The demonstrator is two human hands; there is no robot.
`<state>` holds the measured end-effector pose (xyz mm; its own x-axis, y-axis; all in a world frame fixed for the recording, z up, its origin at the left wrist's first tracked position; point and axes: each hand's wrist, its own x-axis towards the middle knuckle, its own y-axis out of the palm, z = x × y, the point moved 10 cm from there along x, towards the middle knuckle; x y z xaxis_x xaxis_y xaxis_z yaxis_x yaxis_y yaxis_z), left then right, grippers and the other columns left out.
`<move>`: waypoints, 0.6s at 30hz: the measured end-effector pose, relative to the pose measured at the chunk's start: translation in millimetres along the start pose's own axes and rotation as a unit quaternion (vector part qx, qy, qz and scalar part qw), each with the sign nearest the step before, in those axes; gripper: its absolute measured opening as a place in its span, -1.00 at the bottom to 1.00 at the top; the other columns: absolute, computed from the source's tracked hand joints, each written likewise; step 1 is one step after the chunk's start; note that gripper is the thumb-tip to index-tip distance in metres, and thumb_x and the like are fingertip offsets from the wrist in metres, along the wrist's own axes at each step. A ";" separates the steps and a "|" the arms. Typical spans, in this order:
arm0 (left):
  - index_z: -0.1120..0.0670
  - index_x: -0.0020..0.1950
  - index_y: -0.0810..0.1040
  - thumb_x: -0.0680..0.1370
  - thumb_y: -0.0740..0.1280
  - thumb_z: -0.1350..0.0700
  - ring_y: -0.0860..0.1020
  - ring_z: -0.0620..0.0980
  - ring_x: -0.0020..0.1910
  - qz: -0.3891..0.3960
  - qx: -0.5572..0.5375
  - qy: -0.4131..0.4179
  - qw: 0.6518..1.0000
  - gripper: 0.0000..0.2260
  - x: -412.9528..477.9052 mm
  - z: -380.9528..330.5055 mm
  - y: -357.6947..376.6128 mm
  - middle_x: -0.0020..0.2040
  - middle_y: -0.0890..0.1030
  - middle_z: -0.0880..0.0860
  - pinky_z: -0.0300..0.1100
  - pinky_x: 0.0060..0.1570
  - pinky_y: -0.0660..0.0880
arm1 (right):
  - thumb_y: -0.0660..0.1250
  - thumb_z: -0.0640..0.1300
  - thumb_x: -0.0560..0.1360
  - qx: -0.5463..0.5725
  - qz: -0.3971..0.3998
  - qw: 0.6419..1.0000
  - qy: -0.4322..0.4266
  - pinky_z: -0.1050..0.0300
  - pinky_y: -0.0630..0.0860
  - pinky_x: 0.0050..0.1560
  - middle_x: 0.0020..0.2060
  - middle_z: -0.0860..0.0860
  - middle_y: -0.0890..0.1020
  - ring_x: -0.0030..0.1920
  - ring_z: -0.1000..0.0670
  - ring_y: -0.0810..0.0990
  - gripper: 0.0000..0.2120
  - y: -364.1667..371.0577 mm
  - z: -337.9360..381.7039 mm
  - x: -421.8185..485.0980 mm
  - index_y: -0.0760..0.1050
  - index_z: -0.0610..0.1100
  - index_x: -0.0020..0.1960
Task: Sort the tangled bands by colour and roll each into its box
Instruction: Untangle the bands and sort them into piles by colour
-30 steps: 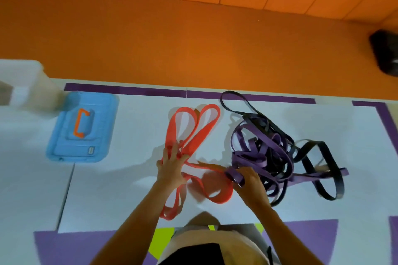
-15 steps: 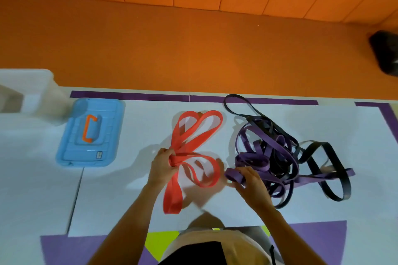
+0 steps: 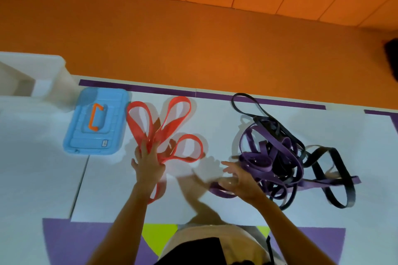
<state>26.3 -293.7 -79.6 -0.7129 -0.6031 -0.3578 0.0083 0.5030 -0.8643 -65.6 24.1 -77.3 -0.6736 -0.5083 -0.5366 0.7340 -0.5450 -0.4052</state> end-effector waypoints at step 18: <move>0.03 0.39 0.65 0.33 0.69 0.03 0.19 0.42 0.62 -0.050 0.156 0.066 0.984 -0.37 -40.5 -107.8 45.8 0.61 0.35 0.27 0.65 0.39 -0.08 | 0.35 -0.25 0.60 -0.101 -0.287 0.938 0.164 -0.12 0.66 0.15 0.35 -0.08 0.46 0.10 -0.16 0.66 -0.71 -201.7 -116.5 -36.2 0.61 -0.07 0.29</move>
<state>-20.0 -179.6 -66.7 -0.8055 -0.5447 -0.2335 0.1333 0.2174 -0.9669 -179.3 230.1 -62.4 -0.9242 0.0809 -0.3733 0.2831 -0.5109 -0.8117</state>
